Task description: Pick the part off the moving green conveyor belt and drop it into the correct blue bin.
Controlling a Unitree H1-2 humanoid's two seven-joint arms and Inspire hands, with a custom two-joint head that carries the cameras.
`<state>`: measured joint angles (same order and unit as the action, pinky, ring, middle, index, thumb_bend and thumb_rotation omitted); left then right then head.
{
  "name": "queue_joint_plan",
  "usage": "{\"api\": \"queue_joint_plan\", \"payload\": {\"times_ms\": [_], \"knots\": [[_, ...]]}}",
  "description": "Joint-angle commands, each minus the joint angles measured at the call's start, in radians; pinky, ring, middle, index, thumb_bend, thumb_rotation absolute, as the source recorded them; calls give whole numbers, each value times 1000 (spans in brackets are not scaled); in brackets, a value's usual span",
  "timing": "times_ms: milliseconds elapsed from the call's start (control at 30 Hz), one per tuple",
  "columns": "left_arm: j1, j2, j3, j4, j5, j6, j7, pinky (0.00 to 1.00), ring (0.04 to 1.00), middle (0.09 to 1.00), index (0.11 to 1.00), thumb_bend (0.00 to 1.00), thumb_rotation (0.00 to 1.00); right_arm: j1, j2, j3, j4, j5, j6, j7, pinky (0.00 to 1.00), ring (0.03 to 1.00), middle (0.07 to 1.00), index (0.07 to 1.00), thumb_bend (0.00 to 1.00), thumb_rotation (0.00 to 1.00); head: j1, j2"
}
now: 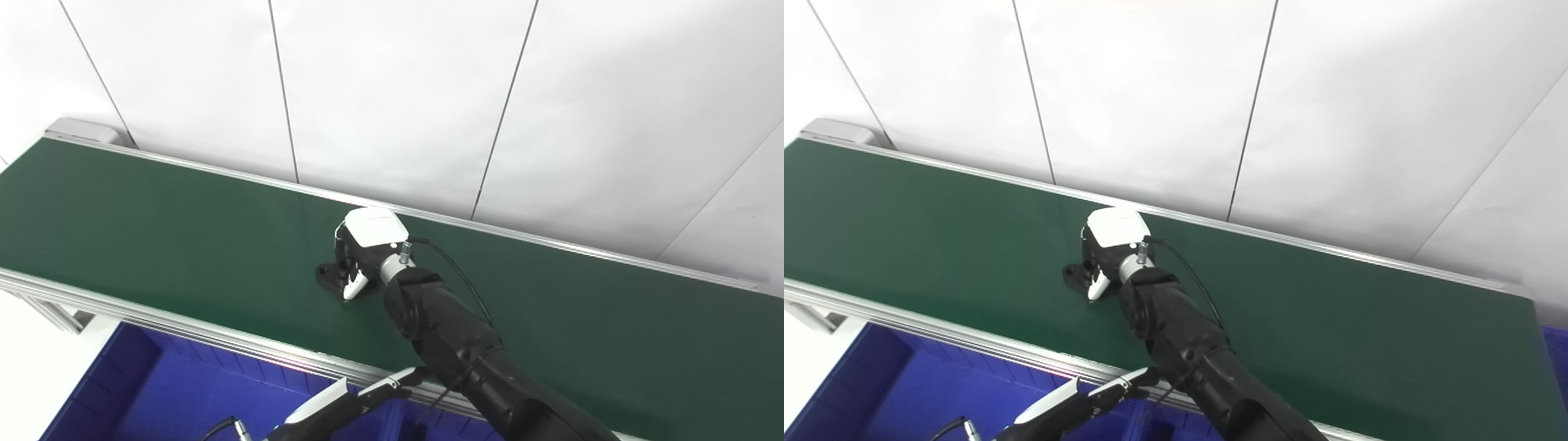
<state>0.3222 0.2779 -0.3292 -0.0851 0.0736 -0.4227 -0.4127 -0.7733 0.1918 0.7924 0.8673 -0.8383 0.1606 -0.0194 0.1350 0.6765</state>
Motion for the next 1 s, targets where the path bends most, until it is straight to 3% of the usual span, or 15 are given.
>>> {"api": "queue_joint_plan", "payload": {"times_ms": [0, 233, 433, 667, 967], "knots": [[-4, 11, 2, -22, -13, -17, 5, 928, 979, 1000, 977, 438, 301, 50, -11, 6, -12, 10, -50, 6, 380, 448, 519, 487, 521, 0, 1, -1], [-14, 16, 4, -19, -16, -12, 0, 935, 984, 1000, 981, 428, 336, 102, -76, -30, -137, 31, -87, -25, 354, 417, 516, 503, 517, 0, -14, 3], [-24, 20, 2, -9, -22, -22, -3, 936, 984, 1000, 984, 411, 335, 161, -139, -85, -341, 64, -42, 54, 385, 402, 498, 502, 519, 0, -23, 5], [-29, 30, 1, -8, -32, -25, -5, 940, 986, 1000, 984, 405, 367, 208, -175, -156, -521, 63, -16, 88, 331, 368, 468, 542, 513, 0, -42, 8], [-37, 37, 1, -4, -37, -26, -9, 946, 989, 1000, 987, 397, 394, 270, -204, -217, -658, 65, 5, 121, 374, 379, 488, 543, 512, 0, -60, 14]]}}
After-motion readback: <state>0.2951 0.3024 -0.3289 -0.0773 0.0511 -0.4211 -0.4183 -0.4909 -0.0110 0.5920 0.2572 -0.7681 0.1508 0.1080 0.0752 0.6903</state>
